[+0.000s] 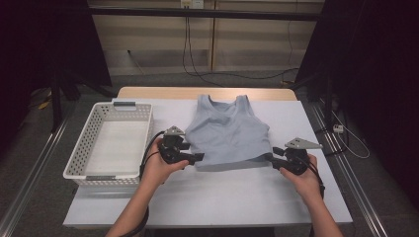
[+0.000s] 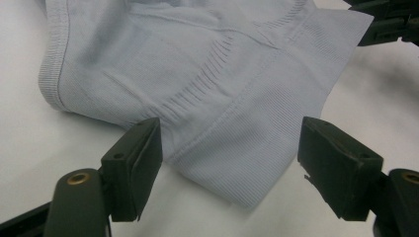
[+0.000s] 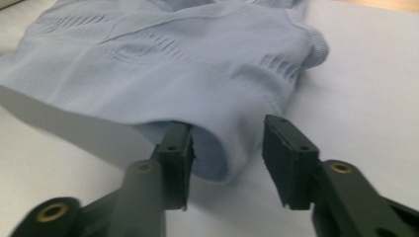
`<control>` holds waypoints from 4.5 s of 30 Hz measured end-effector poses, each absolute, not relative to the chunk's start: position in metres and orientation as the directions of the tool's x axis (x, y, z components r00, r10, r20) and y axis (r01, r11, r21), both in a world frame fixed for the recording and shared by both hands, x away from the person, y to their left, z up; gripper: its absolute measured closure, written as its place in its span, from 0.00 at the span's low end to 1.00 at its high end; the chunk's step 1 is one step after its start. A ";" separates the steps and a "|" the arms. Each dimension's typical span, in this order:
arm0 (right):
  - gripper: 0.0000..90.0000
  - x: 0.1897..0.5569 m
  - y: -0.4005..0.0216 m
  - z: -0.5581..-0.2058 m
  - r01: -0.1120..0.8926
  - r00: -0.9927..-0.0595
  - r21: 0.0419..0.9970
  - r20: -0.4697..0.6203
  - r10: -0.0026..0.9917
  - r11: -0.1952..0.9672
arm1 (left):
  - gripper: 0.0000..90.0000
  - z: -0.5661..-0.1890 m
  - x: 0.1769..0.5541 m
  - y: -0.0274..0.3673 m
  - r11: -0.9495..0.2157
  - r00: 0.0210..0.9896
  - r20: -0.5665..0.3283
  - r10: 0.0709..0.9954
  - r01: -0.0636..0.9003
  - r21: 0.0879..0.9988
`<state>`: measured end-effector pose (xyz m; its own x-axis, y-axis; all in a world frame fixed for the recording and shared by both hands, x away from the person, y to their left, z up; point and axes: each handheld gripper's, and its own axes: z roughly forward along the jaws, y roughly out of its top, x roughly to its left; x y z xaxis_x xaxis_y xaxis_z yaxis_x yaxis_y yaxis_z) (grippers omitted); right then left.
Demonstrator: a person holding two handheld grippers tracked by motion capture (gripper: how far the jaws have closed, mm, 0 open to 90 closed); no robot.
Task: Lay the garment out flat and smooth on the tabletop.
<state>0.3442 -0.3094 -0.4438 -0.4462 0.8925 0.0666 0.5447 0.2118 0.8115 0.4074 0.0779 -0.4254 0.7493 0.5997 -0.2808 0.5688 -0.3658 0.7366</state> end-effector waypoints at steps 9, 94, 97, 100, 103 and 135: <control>0.57 0.347 -0.310 -0.460 0.618 -0.380 0.757 0.050 0.924 0.213 | 0.29 -0.425 0.406 0.080 -0.359 0.746 -0.275 0.606 0.566 0.742; 0.29 0.338 -0.315 -0.452 0.565 -0.431 0.806 0.110 0.896 0.173 | 0.98 -0.454 0.397 0.051 -0.522 0.804 -0.228 0.550 0.543 0.657; 0.28 0.338 -0.315 -0.452 0.563 -0.432 0.808 0.110 0.895 0.172 | 0.99 -0.450 0.398 0.051 -0.514 0.800 -0.237 0.551 0.549 0.659; 0.28 0.337 -0.315 -0.451 0.562 -0.431 0.809 0.112 0.896 0.169 | 0.99 -0.443 0.398 0.052 -0.501 0.802 -0.242 0.547 0.545 0.673; 0.27 0.336 -0.315 -0.451 0.561 -0.433 0.810 0.112 0.895 0.170 | 0.99 -0.432 0.399 0.055 -0.475 0.803 -0.242 0.544 0.533 0.700; 0.41 0.305 -0.299 -0.423 0.466 -0.541 0.859 0.087 0.837 0.212 | 0.99 -0.409 0.436 0.062 -0.324 0.768 -0.247 0.590 0.506 0.799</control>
<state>0.3046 -0.2993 -0.4227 -0.5408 0.8367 0.0867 0.4663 0.2124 0.8587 0.4364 0.0617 -0.4088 0.7684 0.5902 -0.2475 0.5063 -0.3242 0.7991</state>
